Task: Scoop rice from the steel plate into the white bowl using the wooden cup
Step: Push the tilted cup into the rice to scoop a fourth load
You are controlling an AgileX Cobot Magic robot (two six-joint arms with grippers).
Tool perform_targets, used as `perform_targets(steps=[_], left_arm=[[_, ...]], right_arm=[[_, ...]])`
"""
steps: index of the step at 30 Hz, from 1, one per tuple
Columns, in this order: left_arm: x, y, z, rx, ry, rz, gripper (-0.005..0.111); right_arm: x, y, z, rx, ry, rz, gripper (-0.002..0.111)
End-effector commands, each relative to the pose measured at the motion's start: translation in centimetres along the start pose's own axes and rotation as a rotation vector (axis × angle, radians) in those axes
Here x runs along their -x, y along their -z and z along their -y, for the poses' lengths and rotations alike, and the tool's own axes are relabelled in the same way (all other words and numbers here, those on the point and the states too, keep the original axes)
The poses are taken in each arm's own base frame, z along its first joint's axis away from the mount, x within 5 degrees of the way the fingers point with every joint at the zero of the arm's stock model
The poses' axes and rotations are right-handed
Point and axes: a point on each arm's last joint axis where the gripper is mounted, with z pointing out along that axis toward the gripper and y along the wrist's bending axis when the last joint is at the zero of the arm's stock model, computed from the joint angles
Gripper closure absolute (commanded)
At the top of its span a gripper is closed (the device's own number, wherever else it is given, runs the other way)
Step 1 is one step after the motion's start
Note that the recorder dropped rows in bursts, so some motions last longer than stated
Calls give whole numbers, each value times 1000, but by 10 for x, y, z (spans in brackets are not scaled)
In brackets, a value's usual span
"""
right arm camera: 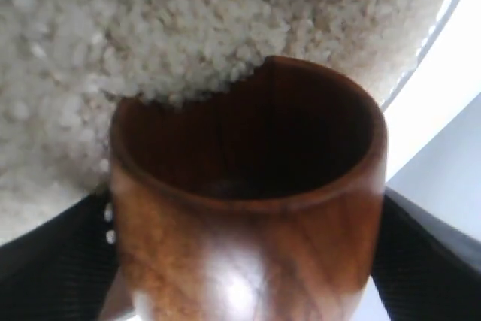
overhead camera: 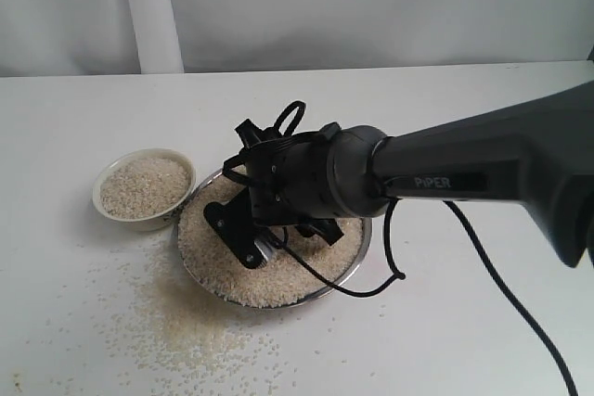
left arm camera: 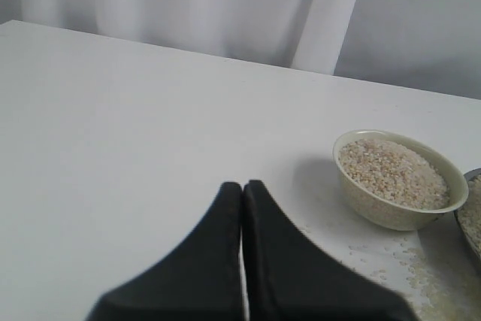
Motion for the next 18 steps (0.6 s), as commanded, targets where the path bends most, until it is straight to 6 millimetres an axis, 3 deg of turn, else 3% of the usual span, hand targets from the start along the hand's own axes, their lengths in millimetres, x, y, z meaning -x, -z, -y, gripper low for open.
perform_targets(steps=[1,18], left_arm=[[0,0,0,-5,-2,2,107],[0,0,0,-5,-2,2,107]], right_arm=[[11,3,-1,3,-32,77,108],[28,8,2,20,-214,274,108]])
